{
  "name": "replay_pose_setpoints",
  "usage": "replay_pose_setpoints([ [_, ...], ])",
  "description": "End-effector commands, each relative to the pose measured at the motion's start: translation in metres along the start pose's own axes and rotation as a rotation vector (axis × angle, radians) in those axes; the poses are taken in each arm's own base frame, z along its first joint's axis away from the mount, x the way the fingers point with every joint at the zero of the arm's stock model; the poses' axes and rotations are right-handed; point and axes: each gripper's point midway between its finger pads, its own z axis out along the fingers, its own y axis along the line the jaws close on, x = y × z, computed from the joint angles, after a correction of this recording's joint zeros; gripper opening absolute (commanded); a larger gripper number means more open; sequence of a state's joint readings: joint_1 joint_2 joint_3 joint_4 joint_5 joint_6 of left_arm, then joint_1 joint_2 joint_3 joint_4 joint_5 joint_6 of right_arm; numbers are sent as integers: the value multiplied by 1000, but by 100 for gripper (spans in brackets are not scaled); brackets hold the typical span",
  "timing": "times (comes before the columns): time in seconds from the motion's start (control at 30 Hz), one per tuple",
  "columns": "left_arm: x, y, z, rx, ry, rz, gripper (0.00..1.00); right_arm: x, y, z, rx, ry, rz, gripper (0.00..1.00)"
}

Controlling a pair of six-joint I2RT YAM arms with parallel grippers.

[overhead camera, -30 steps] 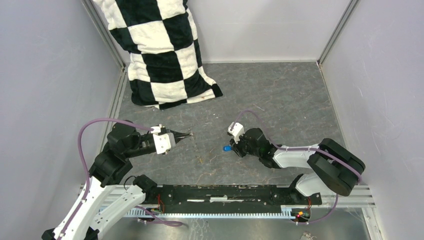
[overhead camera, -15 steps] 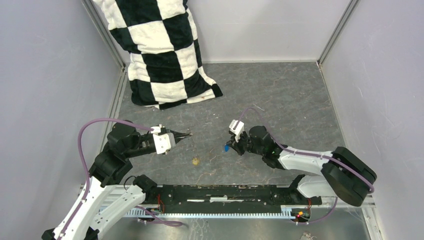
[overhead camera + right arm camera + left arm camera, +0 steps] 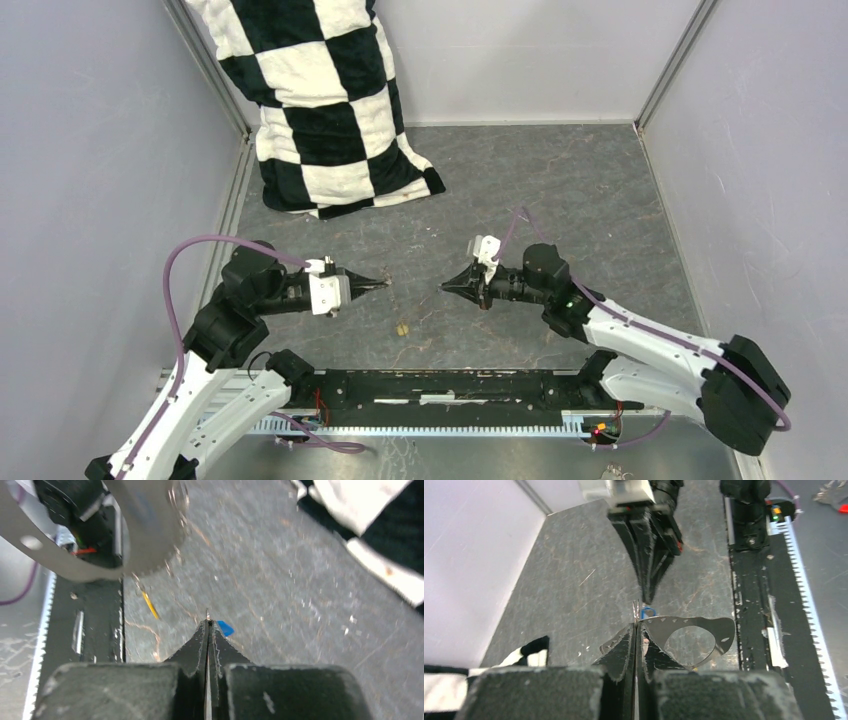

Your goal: Put the keys on the keyring

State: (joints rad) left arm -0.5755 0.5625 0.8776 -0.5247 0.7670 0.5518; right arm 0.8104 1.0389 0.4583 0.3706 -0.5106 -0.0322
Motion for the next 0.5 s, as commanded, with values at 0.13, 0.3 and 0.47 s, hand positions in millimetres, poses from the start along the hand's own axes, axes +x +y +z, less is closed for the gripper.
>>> replay_pose_setpoints([
  [0.13,-21,-31,5,197,-119,-37,2,-95,31,-19,-168,-155,-146,0],
  [0.3,-24,-35,7,238,-138,-45,2,-124,57,-39,-274,-238,-245,0],
  [0.47,-29,-38,9,276,-160,-56,2,-149,82,-58,-386,-328,-315,0],
])
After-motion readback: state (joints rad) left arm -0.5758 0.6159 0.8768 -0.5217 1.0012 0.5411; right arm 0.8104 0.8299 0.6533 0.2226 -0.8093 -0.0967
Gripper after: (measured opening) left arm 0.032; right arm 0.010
